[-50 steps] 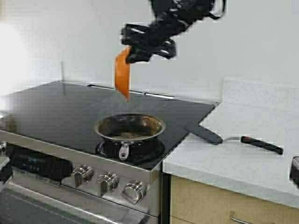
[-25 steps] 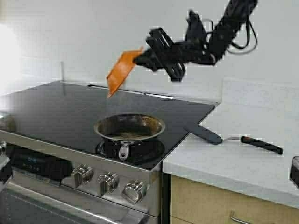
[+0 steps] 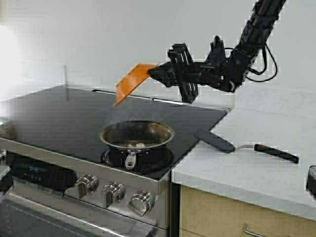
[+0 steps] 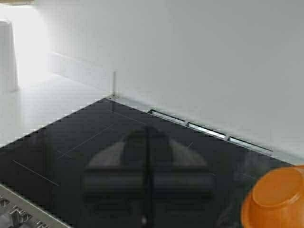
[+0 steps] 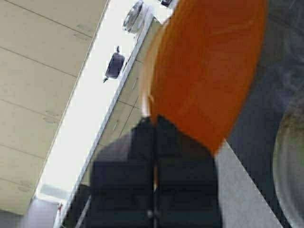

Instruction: Add oil to the pan and cook the shrimp and serve it

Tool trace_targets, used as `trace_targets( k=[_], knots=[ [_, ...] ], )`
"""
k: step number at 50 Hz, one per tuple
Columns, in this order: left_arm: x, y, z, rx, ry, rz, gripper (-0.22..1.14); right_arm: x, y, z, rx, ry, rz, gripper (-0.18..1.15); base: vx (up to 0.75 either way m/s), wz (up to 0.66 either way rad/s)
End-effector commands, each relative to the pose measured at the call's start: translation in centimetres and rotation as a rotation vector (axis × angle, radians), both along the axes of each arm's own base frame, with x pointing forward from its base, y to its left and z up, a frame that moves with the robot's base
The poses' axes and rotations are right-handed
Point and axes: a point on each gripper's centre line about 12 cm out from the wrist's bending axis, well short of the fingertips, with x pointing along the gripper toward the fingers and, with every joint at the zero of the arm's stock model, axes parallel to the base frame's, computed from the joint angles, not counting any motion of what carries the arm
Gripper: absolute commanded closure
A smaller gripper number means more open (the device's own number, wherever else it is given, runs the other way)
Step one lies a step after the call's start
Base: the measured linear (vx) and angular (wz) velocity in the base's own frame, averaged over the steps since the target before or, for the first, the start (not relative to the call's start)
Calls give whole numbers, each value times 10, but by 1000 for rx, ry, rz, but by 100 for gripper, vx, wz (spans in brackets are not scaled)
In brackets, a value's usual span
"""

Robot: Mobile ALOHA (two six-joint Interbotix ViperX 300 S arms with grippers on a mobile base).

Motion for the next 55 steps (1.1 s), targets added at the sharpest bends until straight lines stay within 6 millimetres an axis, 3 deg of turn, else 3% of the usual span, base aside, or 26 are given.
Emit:
trace_targets(
  k=[1, 9, 14, 24, 35, 43, 49, 55],
  knots=[
    [2, 0, 6, 2, -12, 2, 89, 2, 3, 33, 21, -83, 4, 91, 0, 0],
    [2, 0, 6, 0, -12, 0, 89, 1, -3, 60, -73, -125, -37, 90, 0, 0],
    [2, 0, 5, 0, -11, 0, 89, 1, -10, 81, -229, -175, -83, 90, 0, 0],
    [2, 0, 6, 0, -12, 0, 89, -1, -47, 127, -799, -246, -219, 90, 0, 0],
    [2, 0, 5, 0, -11, 0, 89, -21, -105, 155, -1458, -173, -321, 91, 0, 0],
    [2, 0, 5, 0, -11, 2, 89, -31, -147, 157, -1786, -96, -281, 91, 0, 0],
    [2, 0, 5, 0, -8, 0, 89, -34, -182, 143, -1932, -1, -239, 91, 0, 0],
    [2, 0, 4, 0, -6, 0, 89, -35, -235, 126, -2002, 136, -262, 91, 0, 0]
  ],
)
